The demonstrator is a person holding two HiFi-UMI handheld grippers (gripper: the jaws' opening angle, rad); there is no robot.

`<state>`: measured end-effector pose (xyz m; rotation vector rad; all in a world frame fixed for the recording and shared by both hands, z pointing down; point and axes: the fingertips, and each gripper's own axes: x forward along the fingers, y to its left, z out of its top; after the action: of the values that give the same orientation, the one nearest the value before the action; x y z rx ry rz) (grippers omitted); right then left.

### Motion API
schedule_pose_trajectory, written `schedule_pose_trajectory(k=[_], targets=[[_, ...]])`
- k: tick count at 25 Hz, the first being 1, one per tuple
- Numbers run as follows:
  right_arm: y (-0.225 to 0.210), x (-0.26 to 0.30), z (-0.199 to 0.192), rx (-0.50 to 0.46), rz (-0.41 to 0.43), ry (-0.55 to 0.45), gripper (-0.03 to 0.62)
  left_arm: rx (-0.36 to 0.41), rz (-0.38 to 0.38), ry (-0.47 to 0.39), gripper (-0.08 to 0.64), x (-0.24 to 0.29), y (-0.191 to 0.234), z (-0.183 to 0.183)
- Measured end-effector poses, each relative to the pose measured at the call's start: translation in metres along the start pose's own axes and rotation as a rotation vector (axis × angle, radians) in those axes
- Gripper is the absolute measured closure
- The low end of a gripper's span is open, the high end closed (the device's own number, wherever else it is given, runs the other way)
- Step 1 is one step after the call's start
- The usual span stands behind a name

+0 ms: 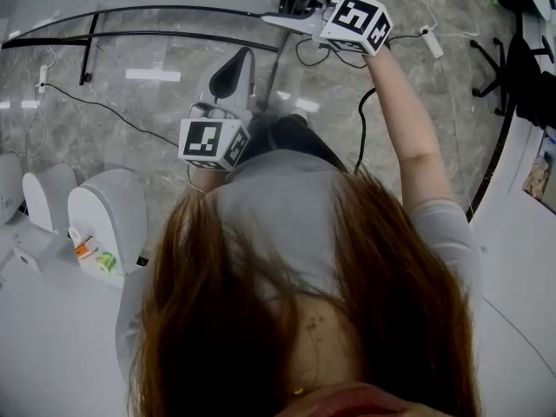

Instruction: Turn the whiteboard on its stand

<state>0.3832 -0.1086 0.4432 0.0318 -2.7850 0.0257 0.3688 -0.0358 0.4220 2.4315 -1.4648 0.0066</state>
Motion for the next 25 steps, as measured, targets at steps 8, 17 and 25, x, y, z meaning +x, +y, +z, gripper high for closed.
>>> schedule_pose_trajectory(k=[8,17,25], targets=[[0.009,-0.031,-0.009,0.002,0.016,-0.017,0.448,-0.01,0.041,-0.004,0.558,0.016,-0.034,-0.012],[0.015,-0.058,-0.019,0.013,0.026,-0.024,0.446,-0.003,0.013,-0.008,0.558,0.035,-0.066,-0.015],[0.019,-0.077,-0.025,0.005,0.016,-0.03,0.448,0.012,0.004,-0.006,0.558,0.041,-0.076,-0.016]])
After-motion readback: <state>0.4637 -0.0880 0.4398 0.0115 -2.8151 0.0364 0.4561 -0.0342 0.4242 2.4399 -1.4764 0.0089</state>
